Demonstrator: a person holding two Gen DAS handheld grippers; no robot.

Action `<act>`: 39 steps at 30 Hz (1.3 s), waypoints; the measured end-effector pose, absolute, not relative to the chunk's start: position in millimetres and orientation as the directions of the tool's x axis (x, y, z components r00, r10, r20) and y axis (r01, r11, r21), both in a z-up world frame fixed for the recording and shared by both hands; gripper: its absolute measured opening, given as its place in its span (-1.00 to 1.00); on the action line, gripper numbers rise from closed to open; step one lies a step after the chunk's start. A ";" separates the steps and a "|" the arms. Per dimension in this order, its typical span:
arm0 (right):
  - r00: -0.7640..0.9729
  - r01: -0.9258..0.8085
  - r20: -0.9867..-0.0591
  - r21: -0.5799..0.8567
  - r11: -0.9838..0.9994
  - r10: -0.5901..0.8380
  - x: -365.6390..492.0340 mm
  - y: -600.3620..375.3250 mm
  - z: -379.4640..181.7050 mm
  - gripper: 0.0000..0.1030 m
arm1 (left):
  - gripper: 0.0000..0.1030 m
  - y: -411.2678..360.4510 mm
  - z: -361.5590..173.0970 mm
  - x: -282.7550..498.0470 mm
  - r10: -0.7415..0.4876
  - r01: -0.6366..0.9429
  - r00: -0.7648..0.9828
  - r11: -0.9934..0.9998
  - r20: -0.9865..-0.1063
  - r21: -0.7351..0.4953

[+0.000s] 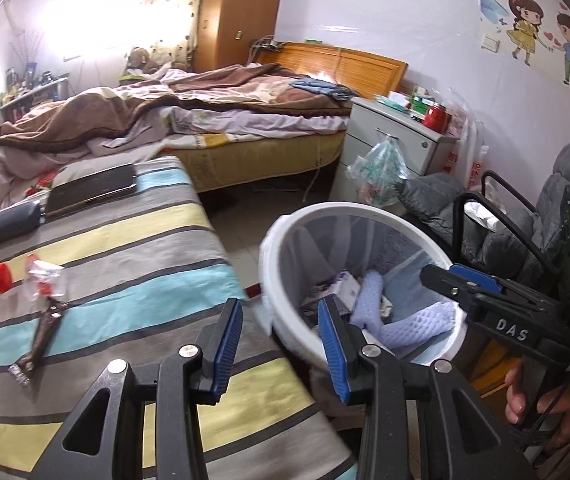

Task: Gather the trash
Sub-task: 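Move the left tool back to the bedspread and grasp the second brown wrapper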

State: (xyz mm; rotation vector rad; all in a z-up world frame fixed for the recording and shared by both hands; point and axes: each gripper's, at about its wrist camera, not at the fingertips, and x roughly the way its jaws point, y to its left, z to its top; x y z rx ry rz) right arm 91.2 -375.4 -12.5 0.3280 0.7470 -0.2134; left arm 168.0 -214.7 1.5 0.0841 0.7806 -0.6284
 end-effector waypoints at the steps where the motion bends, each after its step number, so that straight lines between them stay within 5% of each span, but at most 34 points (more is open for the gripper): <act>1: 0.718 0.301 -0.693 0.217 0.929 -0.071 91.6 -373.8 -12.2 0.08 | -0.24 -209.0 1.6 168.8 -0.491 0.549 0.545 0.821 -0.679 -0.153; 22: 0.753 0.101 -0.654 0.224 0.969 0.072 118.7 -298.7 -6.4 0.08 | -0.10 -75.8 -12.4 190.7 -0.321 0.317 0.643 0.938 -0.696 -0.140; 39: 0.736 0.037 -0.666 0.220 0.975 0.122 137.6 -264.1 -8.4 0.08 | -0.09 -54.2 -45.4 237.7 -0.223 0.288 0.606 0.956 -0.763 -0.050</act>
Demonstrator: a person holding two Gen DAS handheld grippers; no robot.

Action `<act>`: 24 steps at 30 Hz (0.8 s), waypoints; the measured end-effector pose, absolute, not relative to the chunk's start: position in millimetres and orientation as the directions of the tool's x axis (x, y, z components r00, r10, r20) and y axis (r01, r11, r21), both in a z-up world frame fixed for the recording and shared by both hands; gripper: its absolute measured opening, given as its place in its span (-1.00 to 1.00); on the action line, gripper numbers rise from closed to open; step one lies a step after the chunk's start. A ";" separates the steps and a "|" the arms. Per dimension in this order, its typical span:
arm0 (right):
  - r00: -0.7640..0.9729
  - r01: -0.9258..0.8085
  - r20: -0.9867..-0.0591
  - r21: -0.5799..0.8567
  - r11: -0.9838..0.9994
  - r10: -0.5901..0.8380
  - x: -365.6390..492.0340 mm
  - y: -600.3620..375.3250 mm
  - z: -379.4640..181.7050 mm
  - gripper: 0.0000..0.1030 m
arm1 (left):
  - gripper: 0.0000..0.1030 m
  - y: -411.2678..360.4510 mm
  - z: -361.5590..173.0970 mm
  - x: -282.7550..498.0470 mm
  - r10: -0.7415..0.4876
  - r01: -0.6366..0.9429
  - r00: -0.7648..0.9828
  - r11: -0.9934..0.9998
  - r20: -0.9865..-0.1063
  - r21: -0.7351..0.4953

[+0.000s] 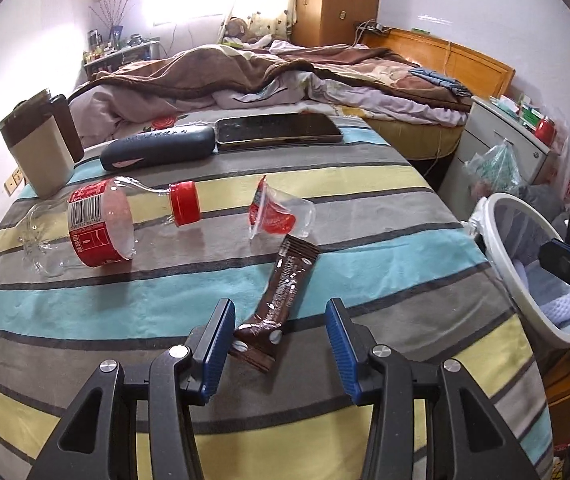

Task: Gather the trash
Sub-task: 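Move the left tool back to the bedspread and grasp the second brown wrapper, then grasp the clear plastic cup with red lid with right tool while left tool holds the wrapper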

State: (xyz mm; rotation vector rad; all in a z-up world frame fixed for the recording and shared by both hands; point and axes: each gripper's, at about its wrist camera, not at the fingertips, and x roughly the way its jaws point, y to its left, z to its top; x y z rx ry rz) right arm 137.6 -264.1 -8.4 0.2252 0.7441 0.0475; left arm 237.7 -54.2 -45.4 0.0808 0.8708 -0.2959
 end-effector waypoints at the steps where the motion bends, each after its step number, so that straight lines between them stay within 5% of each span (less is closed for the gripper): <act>1: 0.736 0.034 -0.666 0.219 0.975 0.123 137.9 -263.1 -8.2 0.08 | -0.09 -54.2 -45.9 238.8 -0.227 0.288 0.605 0.956 -0.763 -0.056; 9: 0.732 0.027 -0.670 0.215 0.976 0.127 142.6 -259.1 -7.8 0.08 | -0.14 -54.6 -58.4 251.1 -0.233 0.290 0.571 0.954 -0.788 -0.072; 14: 0.727 0.026 -0.675 0.211 0.977 0.127 147.8 -253.6 -8.4 0.08 | -0.57 -52.7 -57.7 249.3 -0.230 0.290 0.569 0.955 -0.790 -0.069; 24: 0.709 -0.023 -0.688 0.197 0.980 0.155 163.1 -232.8 -8.9 0.08 | -0.58 -28.3 -44.9 232.4 -0.274 0.266 0.594 0.954 -0.757 -0.137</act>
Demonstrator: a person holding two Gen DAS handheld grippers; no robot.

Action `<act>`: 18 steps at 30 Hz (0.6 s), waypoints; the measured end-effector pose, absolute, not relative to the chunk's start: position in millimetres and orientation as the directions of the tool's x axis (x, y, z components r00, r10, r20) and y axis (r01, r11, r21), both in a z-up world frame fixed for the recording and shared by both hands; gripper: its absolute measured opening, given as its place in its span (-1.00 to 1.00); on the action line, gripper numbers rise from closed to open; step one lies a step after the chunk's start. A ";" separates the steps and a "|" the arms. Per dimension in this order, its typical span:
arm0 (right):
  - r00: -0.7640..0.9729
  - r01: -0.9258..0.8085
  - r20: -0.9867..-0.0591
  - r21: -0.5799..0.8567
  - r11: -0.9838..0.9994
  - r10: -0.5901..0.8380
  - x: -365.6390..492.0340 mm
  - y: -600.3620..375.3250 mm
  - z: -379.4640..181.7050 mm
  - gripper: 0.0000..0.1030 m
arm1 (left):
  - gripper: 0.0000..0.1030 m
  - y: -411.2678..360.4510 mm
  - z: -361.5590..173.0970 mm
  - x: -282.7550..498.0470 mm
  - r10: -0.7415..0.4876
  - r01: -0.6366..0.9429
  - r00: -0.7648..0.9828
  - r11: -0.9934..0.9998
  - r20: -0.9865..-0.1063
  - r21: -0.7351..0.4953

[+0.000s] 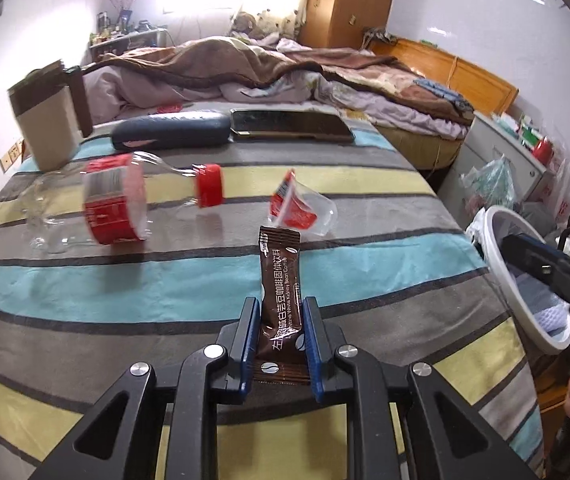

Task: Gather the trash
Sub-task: 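Grasp the clear plastic cup with red lid with right tool while left tool holds the wrapper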

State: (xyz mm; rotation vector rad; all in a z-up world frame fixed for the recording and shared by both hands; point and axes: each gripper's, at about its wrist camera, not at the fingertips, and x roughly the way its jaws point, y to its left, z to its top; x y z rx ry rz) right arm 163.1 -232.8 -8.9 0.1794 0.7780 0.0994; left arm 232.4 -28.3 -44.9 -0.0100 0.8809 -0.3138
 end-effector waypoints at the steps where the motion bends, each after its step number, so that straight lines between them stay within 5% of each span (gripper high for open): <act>1: 0.706 -0.035 -0.690 0.193 0.981 0.161 165.3 -229.2 -9.1 0.08 | -0.58 -25.6 -42.9 232.1 -0.273 0.262 0.597 0.955 -0.754 -0.138; 18: 0.638 -0.257 -0.718 0.142 0.956 0.278 209.7 -170.3 -16.4 0.08 | -0.57 35.4 -21.1 221.9 -0.224 0.161 0.661 0.974 -0.716 -0.157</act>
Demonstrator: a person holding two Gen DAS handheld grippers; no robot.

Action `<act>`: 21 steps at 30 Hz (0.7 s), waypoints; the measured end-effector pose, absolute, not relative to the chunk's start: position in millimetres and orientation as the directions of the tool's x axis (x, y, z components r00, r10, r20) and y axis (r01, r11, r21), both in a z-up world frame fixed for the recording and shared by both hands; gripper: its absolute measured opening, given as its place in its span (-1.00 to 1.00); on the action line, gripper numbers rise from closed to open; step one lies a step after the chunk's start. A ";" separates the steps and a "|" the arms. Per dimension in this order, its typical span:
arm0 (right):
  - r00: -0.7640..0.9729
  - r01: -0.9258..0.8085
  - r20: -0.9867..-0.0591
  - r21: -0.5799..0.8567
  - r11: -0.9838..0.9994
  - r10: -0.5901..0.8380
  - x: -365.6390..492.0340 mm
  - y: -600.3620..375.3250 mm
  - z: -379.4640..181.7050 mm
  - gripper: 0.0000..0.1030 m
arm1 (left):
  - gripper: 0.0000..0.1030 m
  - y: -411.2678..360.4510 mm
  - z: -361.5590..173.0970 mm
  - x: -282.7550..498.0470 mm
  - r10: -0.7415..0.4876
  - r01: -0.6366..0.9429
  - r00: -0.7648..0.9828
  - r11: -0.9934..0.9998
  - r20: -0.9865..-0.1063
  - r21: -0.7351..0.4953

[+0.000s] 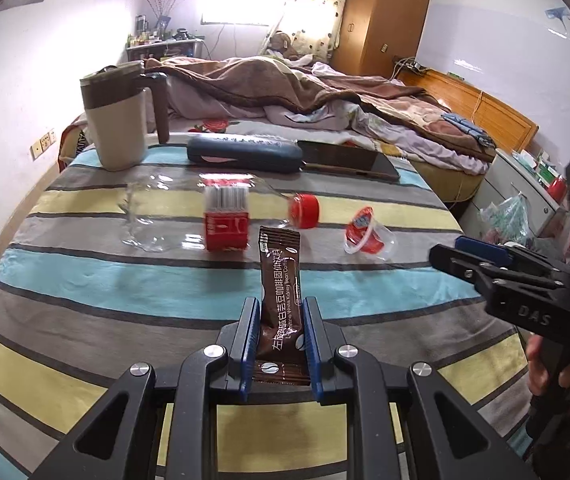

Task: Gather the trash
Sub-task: 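Grasp the clear plastic cup with red lid with right tool while left tool holds the wrapper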

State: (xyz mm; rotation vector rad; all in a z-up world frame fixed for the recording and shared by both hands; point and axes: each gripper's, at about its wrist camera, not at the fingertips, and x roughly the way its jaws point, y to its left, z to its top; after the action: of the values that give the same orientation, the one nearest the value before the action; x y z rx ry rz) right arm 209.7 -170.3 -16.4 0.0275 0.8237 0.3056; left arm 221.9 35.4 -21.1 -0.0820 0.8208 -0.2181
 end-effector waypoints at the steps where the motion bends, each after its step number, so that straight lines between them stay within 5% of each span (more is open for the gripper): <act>1: 0.632 -0.276 -0.716 0.150 0.949 0.297 212.8 -167.5 -17.2 0.08 | -0.58 37.2 -20.1 222.1 -0.224 0.158 0.664 0.975 -0.714 -0.158; 21: 0.530 -0.439 -0.773 0.103 0.892 0.350 253.7 -132.6 -36.1 0.08 | -0.58 51.8 -27.3 241.5 -0.240 0.150 0.651 0.971 -0.720 -0.187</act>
State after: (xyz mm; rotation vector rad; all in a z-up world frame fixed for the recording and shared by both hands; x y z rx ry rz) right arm 253.7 -132.6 -36.1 -0.1085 0.8962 0.4721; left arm 241.5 51.8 -27.3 -0.1146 0.8333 -0.2217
